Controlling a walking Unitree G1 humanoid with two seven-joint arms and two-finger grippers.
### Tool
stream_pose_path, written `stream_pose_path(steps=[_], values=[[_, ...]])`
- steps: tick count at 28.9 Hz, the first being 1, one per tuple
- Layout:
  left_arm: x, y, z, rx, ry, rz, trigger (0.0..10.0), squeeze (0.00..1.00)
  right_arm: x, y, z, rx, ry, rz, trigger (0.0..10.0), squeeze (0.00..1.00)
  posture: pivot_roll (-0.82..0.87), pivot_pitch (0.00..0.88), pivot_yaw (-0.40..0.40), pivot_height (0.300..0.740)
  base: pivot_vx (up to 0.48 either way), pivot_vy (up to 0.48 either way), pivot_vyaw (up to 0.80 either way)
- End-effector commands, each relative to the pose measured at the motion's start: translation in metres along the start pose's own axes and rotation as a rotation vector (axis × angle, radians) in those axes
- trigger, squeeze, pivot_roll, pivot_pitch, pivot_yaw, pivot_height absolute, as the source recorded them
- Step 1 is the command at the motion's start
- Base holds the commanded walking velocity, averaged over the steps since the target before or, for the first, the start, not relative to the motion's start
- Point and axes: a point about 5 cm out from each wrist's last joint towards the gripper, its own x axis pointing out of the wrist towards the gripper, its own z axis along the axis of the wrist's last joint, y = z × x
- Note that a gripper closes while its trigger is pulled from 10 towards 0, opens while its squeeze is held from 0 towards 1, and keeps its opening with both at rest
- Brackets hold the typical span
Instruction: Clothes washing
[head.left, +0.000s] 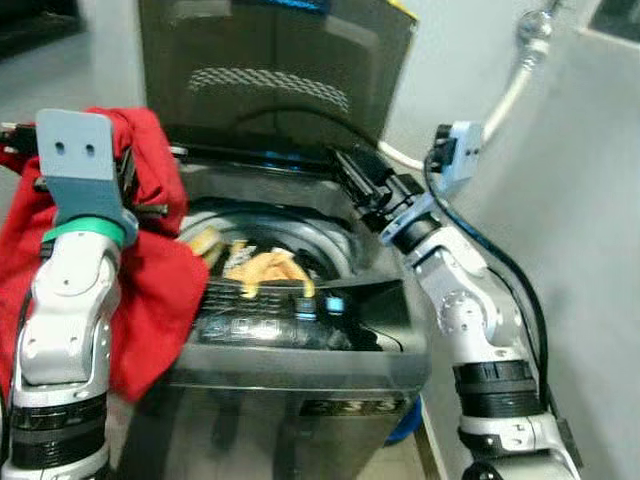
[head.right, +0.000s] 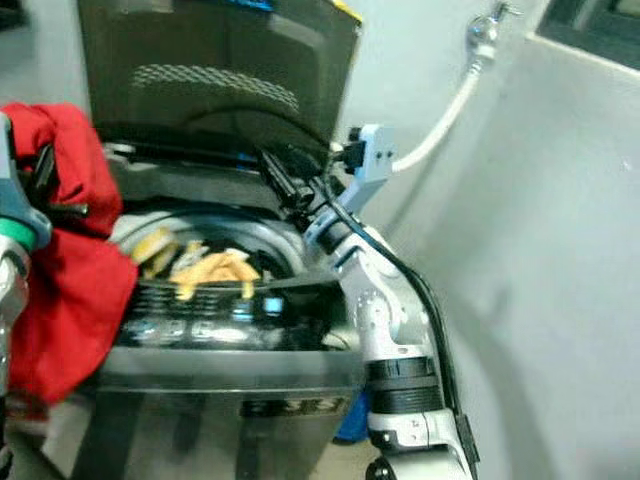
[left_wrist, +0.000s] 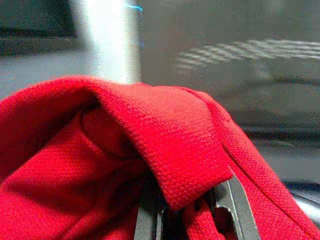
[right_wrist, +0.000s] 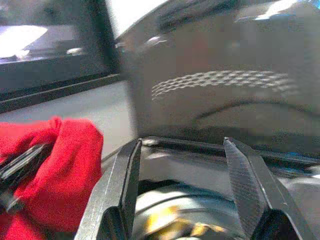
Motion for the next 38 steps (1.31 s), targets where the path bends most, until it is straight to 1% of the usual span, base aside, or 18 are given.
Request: stream_pose_path(steps=[1,3,4,8,15,17,18,22,28,29,33,37,38], values=[[-0.004,-0.001,0.003,-0.02,-0.01,-0.013,10.0,0.0,0.001,0.002,0.003,-0.014,-0.004,0.003,10.0,0.0,0.01,0.001,-0.083,0.74,0.0,0.0,-0.8],[-0.006,-0.003,0.001,-0.024,-0.007,-0.017,10.0,0.0,0.001,0.002,0.001,-0.027,0.011,0.009,10.0,0.0,0.01,0.0,-0.089,0.74,0.0,0.0,-0.8],[-0.007,-0.004,0.001,-0.012,-0.013,-0.014,10.0,0.0,0.0,0.002,-0.001,-0.032,0.022,0.016,10.0,0.0,0.01,0.0,-0.095,0.74,0.0,0.0,-0.8],[-0.007,-0.004,0.001,-0.002,-0.013,-0.006,10.0,0.0,0.001,0.004,-0.003,-0.027,0.026,0.022,10.0,0.0,0.02,0.0,-0.099,0.74,0.0,0.0,-0.8],[-0.007,-0.001,0.003,-0.01,-0.018,-0.005,10.0,0.0,0.004,0.007,-0.004,-0.019,0.021,0.033,10.0,0.0,0.02,0.0,-0.099,0.74,0.0,0.0,-0.8],[-0.007,0.0,0.004,-0.012,-0.016,-0.005,10.0,0.0,0.003,0.01,-0.006,-0.043,0.035,0.071,10.0,0.0,0.02,0.0,-0.098,0.74,0.0,0.0,0.0],[-0.007,0.0,0.004,-0.012,-0.016,-0.005,10.0,0.0,0.003,0.01,-0.006,-0.043,0.035,0.071,10.0,0.0,0.02,0.0,-0.098,0.74,0.0,0.0,0.0],[-0.01,-0.002,0.003,-0.005,-0.031,0.014,10.0,0.0,-0.001,0.016,-0.018,-0.057,0.089,0.115,10.0,0.0,0.02,0.004,-0.102,0.74,0.0,0.0,0.0],[-0.011,-0.004,0.003,-0.018,-0.033,0.017,10.0,0.0,-0.002,0.018,-0.02,-0.054,0.097,0.13,10.0,0.0,0.03,0.005,-0.105,0.74,0.0,0.0,0.0],[-0.012,-0.006,0.001,-0.037,-0.022,0.018,10.0,0.0,-0.002,0.018,-0.021,-0.053,0.101,0.136,10.0,0.0,0.03,0.006,-0.107,0.74,0.0,0.0,0.0],[-0.014,-0.009,-0.001,-0.055,-0.006,0.019,10.0,0.0,-0.001,0.018,-0.022,-0.05,0.106,0.139,10.0,0.0,0.03,0.007,-0.109,0.74,0.0,0.0,0.0],[-0.015,-0.01,-0.002,-0.06,-0.005,0.015,10.0,0.0,-0.001,0.018,-0.023,-0.046,0.106,0.139,10.0,0.0,0.04,0.009,-0.11,0.74,0.0,0.0,0.0],[-0.015,-0.011,-0.002,-0.064,-0.003,0.015,10.0,0.0,-0.001,0.018,-0.024,-0.044,0.106,0.139,10.0,0.0,0.04,0.01,-0.11,0.74,0.0,0.48,0.0]])
